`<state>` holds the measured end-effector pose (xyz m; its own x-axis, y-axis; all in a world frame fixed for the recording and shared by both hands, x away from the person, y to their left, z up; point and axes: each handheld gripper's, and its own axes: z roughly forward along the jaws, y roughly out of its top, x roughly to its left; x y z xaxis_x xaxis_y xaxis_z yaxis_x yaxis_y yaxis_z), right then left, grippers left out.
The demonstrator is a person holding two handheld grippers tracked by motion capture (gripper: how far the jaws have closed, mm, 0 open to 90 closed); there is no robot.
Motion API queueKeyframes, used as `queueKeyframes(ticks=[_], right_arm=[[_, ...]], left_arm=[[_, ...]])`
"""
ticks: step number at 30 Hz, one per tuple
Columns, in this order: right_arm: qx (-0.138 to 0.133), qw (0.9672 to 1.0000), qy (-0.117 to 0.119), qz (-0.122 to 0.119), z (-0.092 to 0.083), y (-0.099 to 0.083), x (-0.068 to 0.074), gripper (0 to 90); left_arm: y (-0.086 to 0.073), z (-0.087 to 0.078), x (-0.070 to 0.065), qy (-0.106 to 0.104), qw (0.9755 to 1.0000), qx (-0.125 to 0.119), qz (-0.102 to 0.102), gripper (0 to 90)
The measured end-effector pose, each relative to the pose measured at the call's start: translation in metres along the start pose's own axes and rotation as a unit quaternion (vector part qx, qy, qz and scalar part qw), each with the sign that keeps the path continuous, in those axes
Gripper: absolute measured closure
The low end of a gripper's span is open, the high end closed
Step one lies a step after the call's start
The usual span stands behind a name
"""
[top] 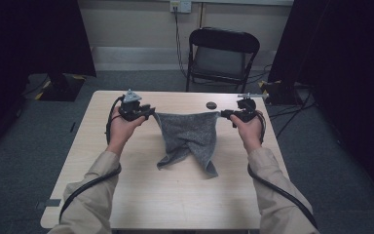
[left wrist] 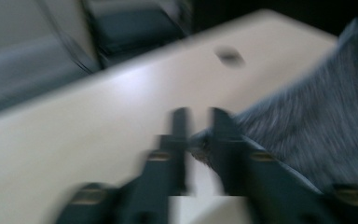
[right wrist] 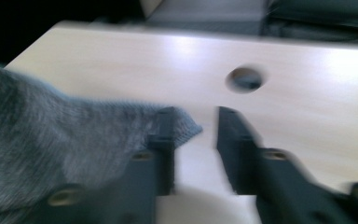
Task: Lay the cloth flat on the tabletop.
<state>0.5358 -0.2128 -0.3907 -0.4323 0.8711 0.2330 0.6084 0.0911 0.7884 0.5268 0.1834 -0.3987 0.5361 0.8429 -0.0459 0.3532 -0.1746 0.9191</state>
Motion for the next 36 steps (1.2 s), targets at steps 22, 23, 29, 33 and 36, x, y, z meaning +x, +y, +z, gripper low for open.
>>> queueKeyframes(ticks=[22, 23, 29, 33, 36], right_arm=[[0.031, 0.9895, 0.096, -0.103, -0.036, -0.107, 0.044, 59.2], [0.03, 0.9887, 0.102, -0.105, -0.039, -0.112, 0.047, 59.1], [0.028, 0.9861, 0.128, -0.102, -0.055, -0.135, 0.051, 58.4], [0.038, 0.9857, 0.129, -0.101, -0.057, -0.153, 0.049, 57.3], [0.045, 0.9856, 0.128, -0.101, -0.055, -0.162, 0.047, 56.6]], left_arm=[[-0.087, -0.032, -0.086, -0.141, 0.9867, 0.059, 0.054, 33.2], [-0.088, -0.034, -0.087, -0.143, 0.9863, 0.06, 0.056, 33.2], [-0.101, -0.052, -0.091, -0.146, 0.9855, 0.063, 0.059, 33.4], [-0.114, -0.059, -0.084, -0.132, 0.9873, 0.075, 0.049, 32.8], [-0.125, -0.061, -0.083, -0.13, 0.9862, 0.088, 0.051, 32.5]])
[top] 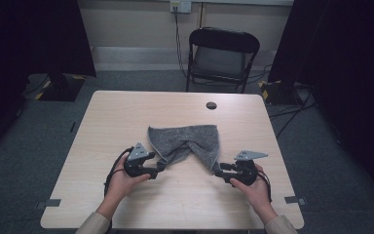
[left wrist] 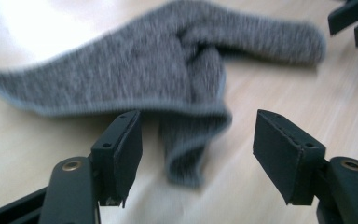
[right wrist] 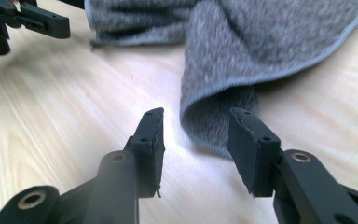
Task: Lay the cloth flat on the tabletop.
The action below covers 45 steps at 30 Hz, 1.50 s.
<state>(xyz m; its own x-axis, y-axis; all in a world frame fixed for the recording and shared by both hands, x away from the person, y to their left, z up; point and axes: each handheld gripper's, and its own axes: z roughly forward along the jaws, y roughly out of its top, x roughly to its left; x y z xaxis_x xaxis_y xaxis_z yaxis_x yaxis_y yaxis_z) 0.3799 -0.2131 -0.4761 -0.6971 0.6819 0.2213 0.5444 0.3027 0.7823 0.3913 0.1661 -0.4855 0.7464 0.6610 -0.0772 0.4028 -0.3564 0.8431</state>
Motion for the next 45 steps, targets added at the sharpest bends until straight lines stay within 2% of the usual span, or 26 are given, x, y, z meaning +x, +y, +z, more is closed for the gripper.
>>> queueKeyframes(ticks=[3, 6, 8, 12, 13, 15, 18, 21, 22, 25, 27, 33, 39, 43, 45], right_arm=[[0.011, 0.9999, -0.004, -0.01, 0.006, -0.006, 0.002, 57.1], [0.016, 0.9997, -0.003, -0.02, 0.012, -0.009, 0.004, 57.7], [0.018, 0.9993, -0.005, -0.032, 0.014, -0.009, 0.006, 58.2], [0.024, 0.9986, -0.01, -0.047, 0.018, -0.011, 0.007, 59.4], [0.026, 0.9984, -0.012, -0.049, 0.018, -0.011, 0.007, 59.7], [0.023, 0.9983, -0.015, -0.05, 0.02, -0.012, 0.007, 59.9], [0.022, 0.9981, -0.018, -0.054, 0.023, -0.013, 0.007, 60.5], [0.026, 0.9973, -0.021, -0.066, 0.025, -0.012, 0.009, 61.6], [0.027, 0.997, -0.021, -0.07, 0.026, -0.012, 0.01, 62.1], [0.026, 0.9966, -0.023, -0.075, 0.025, -0.013, 0.011, 62.1], [0.015, 0.9966, -0.027, -0.076, 0.021, -0.013, 0.01, 62.5], [0.022, 0.9959, -0.043, -0.077, 0.016, -0.014, 0.001, 63.7], [0.029, 0.9945, -0.055, -0.085, 0.018, -0.016, 0.001, 68.7], [0.028, 0.9944, -0.059, -0.083, 0.017, -0.016, -0.001, 80.5], [0.029, 0.9943, -0.054, -0.087, 0.017, -0.016, 0.001, 85.9]], left_arm=[[-0.006, 0.004, -0.003, -0.002, 0.9999, 0.013, 0.005, 32.8], [-0.007, 0.007, -0.004, 0.002, 0.9996, 0.021, 0.018, 34.4], [-0.009, 0.007, -0.005, -0.006, 0.9997, 0.021, 0.013, 38.6], [-0.011, 0.003, -0.003, -0.003, 0.9998, 0.019, 0.01, 43.2], [-0.012, 0.003, -0.003, -0.004, 0.9997, 0.024, 0.006, 45.3], [-0.012, 0.003, -0.003, 0.002, 0.9994, 0.032, 0.016, 46.2], [-0.012, 0.003, -0.003, 0.001, 0.9992, 0.037, 0.015, 49.9], [-0.011, 0.006, -0.005, 0.01, 0.9979, 0.059, 0.022, 52.0], [-0.011, 0.008, -0.006, 0.016, 0.9973, 0.066, 0.027, 53.5], [-0.011, 0.008, -0.007, 0.015, 0.9971, 0.067, 0.033, 56.1], [-0.011, 0.008, -0.007, 0.013, 0.9972, 0.066, 0.033, 56.6], [-0.009, 0.009, -0.008, 0.011, 0.9971, 0.07, 0.029, 66.0], [-0.009, 0.009, -0.009, 0.006, 0.9974, 0.067, 0.026, 74.8], [-0.009, 0.008, -0.01, 0.004, 0.9971, 0.071, 0.025, 80.7], [-0.009, 0.008, -0.01, 0.001, 0.997, 0.074, 0.025, 83.9]])
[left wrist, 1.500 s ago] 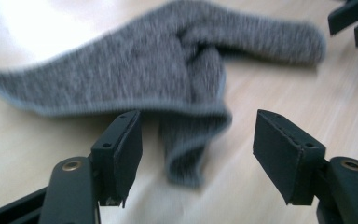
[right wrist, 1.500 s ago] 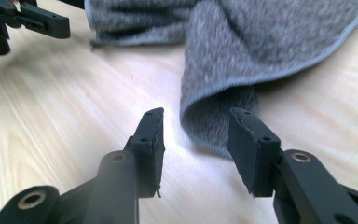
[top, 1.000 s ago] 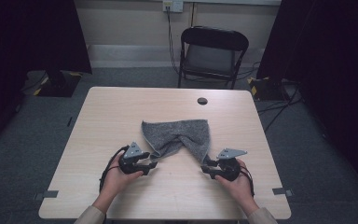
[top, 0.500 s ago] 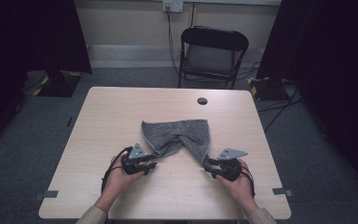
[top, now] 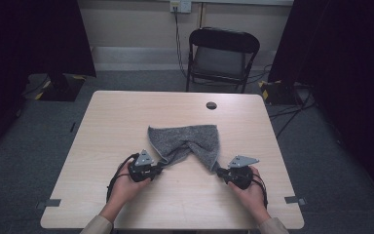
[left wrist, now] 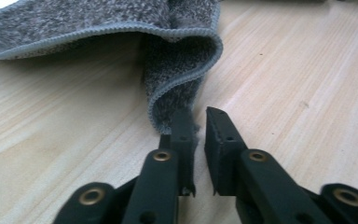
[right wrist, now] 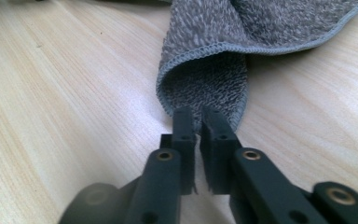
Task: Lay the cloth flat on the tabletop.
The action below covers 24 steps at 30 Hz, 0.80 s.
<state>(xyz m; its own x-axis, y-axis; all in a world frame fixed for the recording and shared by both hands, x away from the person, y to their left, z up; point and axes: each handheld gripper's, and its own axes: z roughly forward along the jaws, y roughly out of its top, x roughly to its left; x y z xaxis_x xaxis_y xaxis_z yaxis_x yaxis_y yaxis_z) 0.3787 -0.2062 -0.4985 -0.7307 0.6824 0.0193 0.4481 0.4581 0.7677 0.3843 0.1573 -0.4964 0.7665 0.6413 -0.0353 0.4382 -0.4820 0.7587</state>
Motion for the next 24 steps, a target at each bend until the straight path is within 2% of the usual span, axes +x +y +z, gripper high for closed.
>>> queueKeyframes(ticks=[2, 4, 6, 11, 17, 22, 24], right_arm=[[0.0, 1.0, -0.005, -0.003, 0.0, 0.0, 0.003, 90.0], [0.0, 0.9999, -0.01, -0.005, 0.001, 0.001, 0.004, 90.0], [-0.001, 1.0, -0.009, 0.005, 0.001, 0.001, 0.004, 90.0], [-0.001, 0.9998, -0.007, 0.017, 0.0, 0.001, 0.003, 90.0], [-0.003, 0.9998, -0.001, 0.021, -0.009, 0.002, -0.001, 90.0], [-0.017, 0.999, -0.003, 0.041, -0.021, 0.0, -0.01, 90.0], [-0.014, 0.9991, 0.008, 0.041, -0.022, 0.0, -0.013, 90.0]], left_arm=[[0.0, 0.0, -0.001, -0.002, 1.0, 0.001, -0.006, 86.8], [0.0, 0.0, -0.001, -0.003, 1.0, 0.001, -0.009, 89.7], [0.0, 0.0, -0.002, -0.002, 1.0, 0.003, -0.004, 90.0], [0.002, -0.002, -0.002, -0.004, 0.9999, 0.013, -0.009, 90.0], [0.0, -0.008, 0.0, -0.011, 0.9996, 0.022, -0.016, 90.0], [0.002, -0.018, 0.003, -0.01, 0.9998, 0.015, -0.011, 90.0], [0.003, -0.019, 0.003, -0.004, 1.0, 0.005, -0.007, 90.0]])
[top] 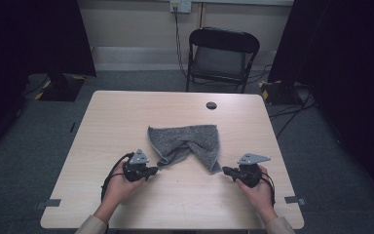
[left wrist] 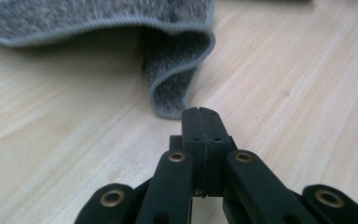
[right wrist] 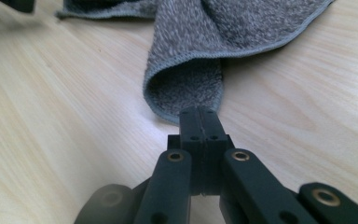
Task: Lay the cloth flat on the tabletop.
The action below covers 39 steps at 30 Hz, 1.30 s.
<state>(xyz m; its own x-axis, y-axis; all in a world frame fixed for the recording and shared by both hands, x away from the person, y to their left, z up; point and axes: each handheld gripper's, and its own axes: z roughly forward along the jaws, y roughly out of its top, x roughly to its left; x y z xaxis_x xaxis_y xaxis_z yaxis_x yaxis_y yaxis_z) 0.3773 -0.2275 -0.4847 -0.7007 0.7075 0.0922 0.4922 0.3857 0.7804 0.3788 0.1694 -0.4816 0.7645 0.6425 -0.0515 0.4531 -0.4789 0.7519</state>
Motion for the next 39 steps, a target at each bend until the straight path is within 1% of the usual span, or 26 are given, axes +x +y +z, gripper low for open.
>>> queueKeyframes(ticks=[1, 2, 3, 4, 5, 7, 8, 10, 11, 12, 13, 14, 15, 16, 18, 20, 21, 22, 24, 26, 27, 29, 30, 32, 35, 39], right_arm=[[-0.001, 1.0, -0.007, -0.007, 0.001, 0.0, 0.0, 87.7], [-0.01, 0.9997, -0.017, -0.012, 0.003, -0.001, 0.0, 76.3], [-0.015, 0.9996, -0.02, -0.013, 0.006, 0.0, -0.001, 74.8], [-0.014, 0.9996, -0.023, -0.01, 0.008, 0.0, -0.001, 75.5], [-0.009, 0.9998, -0.017, -0.007, 0.012, 0.001, -0.002, 76.3], [-0.006, 0.9997, -0.018, -0.016, 0.016, 0.002, -0.001, 72.5], [0.0, 0.9996, -0.019, -0.02, 0.019, 0.003, -0.001, 70.3], [-0.001, 0.9995, -0.02, -0.026, 0.023, 0.002, -0.001, 68.9], [0.008, 0.9993, -0.021, -0.029, 0.025, 0.003, -0.001, 68.9], [0.009, 0.9992, -0.021, -0.033, 0.026, 0.003, 0.0, 69.3], [0.009, 0.9991, -0.021, -0.035, 0.027, 0.004, 0.0, 69.4], [0.011, 0.9991, -0.022, -0.034, 0.027, 0.004, 0.0, 70.5], [0.012, 0.9992, -0.017, -0.035, 0.027, 0.004, 0.0, 73.9], [0.012, 0.9992, -0.013, -0.035, 0.027, 0.004, 0.0, 74.9], [0.013, 0.9994, -0.004, -0.033, 0.027, 0.004, 0.002, 85.4], [0.014, 0.9995, -0.004, -0.029, 0.027, 0.004, 0.003, 87.6], [0.014, 0.9996, -0.002, -0.023, 0.027, 0.003, 0.003, 88.6], [0.015, 0.9998, 0.001, -0.015, 0.027, 0.004, 0.003, 89.0], [0.017, 0.9998, 0.006, -0.005, 0.026, 0.003, 0.003, 89.4], [0.021, 0.9997, 0.012, 0.003, 0.024, 0.003, 0.002, 89.4], [0.019, 0.9997, 0.014, 0.01, 0.022, 0.003, 0.001, 89.4], [0.007, 0.9988, 0.03, 0.038, 0.014, 0.004, -0.003, 89.4], [0.004, 0.9983, 0.034, 0.046, 0.011, 0.005, -0.005, 89.4], [-0.011, 0.9963, 0.044, 0.073, -0.001, 0.006, -0.011, 89.3], [-0.023, 0.9936, 0.049, 0.099, -0.017, 0.005, -0.018, 89.2], [-0.02, 0.9901, 0.046, 0.131, -0.028, -0.003, -0.027, 89.1]], left_arm=[[0.001, 0.001, 0.0, 0.011, 0.9999, -0.009, 0.002, 87.9], [0.001, 0.005, 0.0, 0.012, 0.9997, -0.022, -0.005, 74.3], [0.002, 0.007, 0.0, 0.009, 0.9997, -0.021, -0.003, 70.4], [0.002, 0.011, -0.001, 0.02, 0.9997, -0.014, 0.004, 69.0], [0.001, 0.015, -0.001, 0.021, 0.9997, -0.015, 0.005, 64.7], [0.001, 0.02, -0.002, 0.021, 0.9996, -0.015, 0.013, 62.2], [0.001, 0.022, -0.002, 0.022, 0.9995, -0.016, 0.015, 58.4], [0.002, 0.024, -0.002, 0.029, 0.9993, -0.014, 0.017, 55.8], [0.002, 0.026, -0.002, 0.028, 0.9994, -0.011, 0.016, 53.7], [0.002, 0.027, -0.001, 0.033, 0.9992, -0.009, 0.022, 54.1], [0.002, 0.027, -0.001, 0.035, 0.9991, -0.011, 0.022, 54.9], [0.002, 0.027, -0.001, 0.033, 0.9992, -0.012, 0.017, 55.8], [0.002, 0.027, 0.0, 0.03, 0.9993, -0.012, 0.02, 58.9], [0.002, 0.027, 0.0, 0.031, 0.9992, -0.011, 0.024, 62.1], [0.003, 0.026, -0.001, 0.025, 0.9992, -0.009, 0.029, 74.8], [0.003, 0.026, -0.002, 0.02, 0.9992, -0.005, 0.033, 82.0], [0.004, 0.026, -0.003, 0.016, 0.9995, -0.003, 0.029, 86.8], [0.004, 0.026, -0.003, 0.014, 0.9996, 0.0, 0.025, 88.4], [0.005, 0.023, -0.003, 0.015, 0.9995, 0.015, 0.023, 89.3], [0.005, 0.02, -0.002, 0.01, 0.9997, 0.017, 0.014, 89.5], [0.004, 0.018, -0.001, 0.009, 0.9997, 0.016, 0.015, 89.5], [0.005, 0.012, 0.0, 0.006, 0.9998, 0.015, 0.015, 89.6], [0.006, 0.008, 0.001, 0.005, 0.9998, 0.009, 0.014, 89.6], [0.008, -0.002, 0.004, 0.003, 0.9999, -0.002, 0.011, 89.6], [0.008, -0.012, 0.005, 0.005, 0.9999, -0.009, 0.012, 89.6], [0.004, -0.021, 0.005, 0.0, 0.9999, -0.007, 0.008, 89.7]])
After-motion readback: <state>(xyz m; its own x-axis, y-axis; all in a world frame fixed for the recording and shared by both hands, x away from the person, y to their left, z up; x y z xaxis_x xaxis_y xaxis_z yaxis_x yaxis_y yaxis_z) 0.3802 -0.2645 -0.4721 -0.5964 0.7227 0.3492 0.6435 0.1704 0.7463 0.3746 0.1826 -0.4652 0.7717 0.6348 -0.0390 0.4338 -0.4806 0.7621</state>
